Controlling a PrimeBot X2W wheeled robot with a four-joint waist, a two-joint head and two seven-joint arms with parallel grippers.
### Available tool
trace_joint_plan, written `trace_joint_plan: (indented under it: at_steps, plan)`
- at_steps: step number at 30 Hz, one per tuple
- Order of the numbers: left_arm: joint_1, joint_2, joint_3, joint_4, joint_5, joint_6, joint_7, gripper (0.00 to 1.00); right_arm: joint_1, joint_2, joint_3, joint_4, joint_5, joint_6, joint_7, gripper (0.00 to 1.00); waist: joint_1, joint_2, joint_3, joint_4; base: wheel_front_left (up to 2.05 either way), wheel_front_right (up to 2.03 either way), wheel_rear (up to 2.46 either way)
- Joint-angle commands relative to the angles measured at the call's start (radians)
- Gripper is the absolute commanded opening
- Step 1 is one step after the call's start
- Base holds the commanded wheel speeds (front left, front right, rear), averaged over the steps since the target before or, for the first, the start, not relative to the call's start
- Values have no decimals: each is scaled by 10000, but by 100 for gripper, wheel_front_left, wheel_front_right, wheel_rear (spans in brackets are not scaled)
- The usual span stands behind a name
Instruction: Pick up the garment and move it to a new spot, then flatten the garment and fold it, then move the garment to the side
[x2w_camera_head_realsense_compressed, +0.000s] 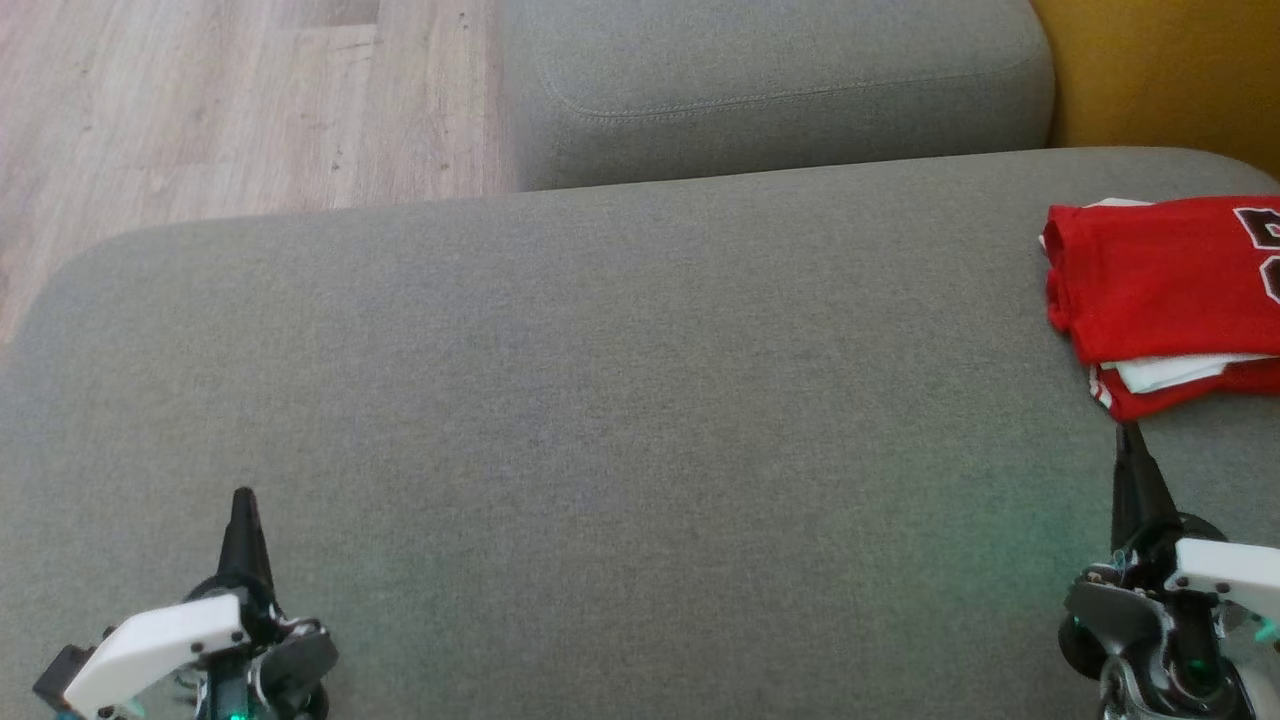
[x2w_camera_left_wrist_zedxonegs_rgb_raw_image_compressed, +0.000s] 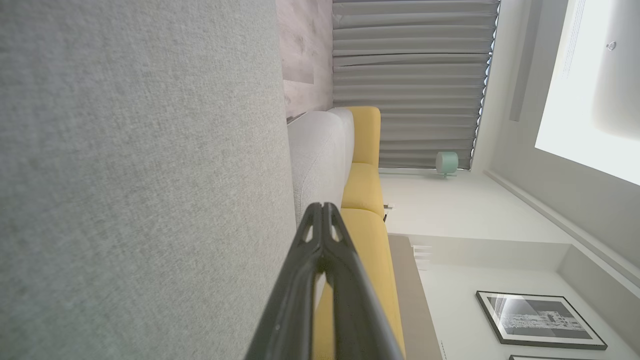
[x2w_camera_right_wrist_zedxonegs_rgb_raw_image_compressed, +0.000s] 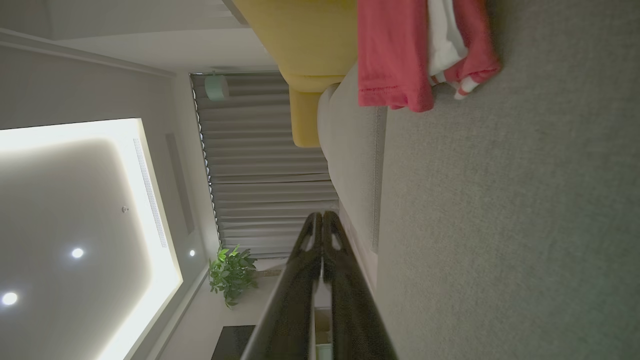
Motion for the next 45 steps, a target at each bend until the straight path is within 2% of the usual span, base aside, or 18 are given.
trace_joint_plan:
  at_steps: [1,45]
  plan:
    - [-504,80,361,-282,90,-67,74,0,-498,-40,156,-377,-40,-7,84,0,0,0,0,0,0,0,0]
    - [-513,9,461,-277,174,-67,154,0,-506,22,68,-372,-113,-7,155,0,0,0,0,0,0,0,0]
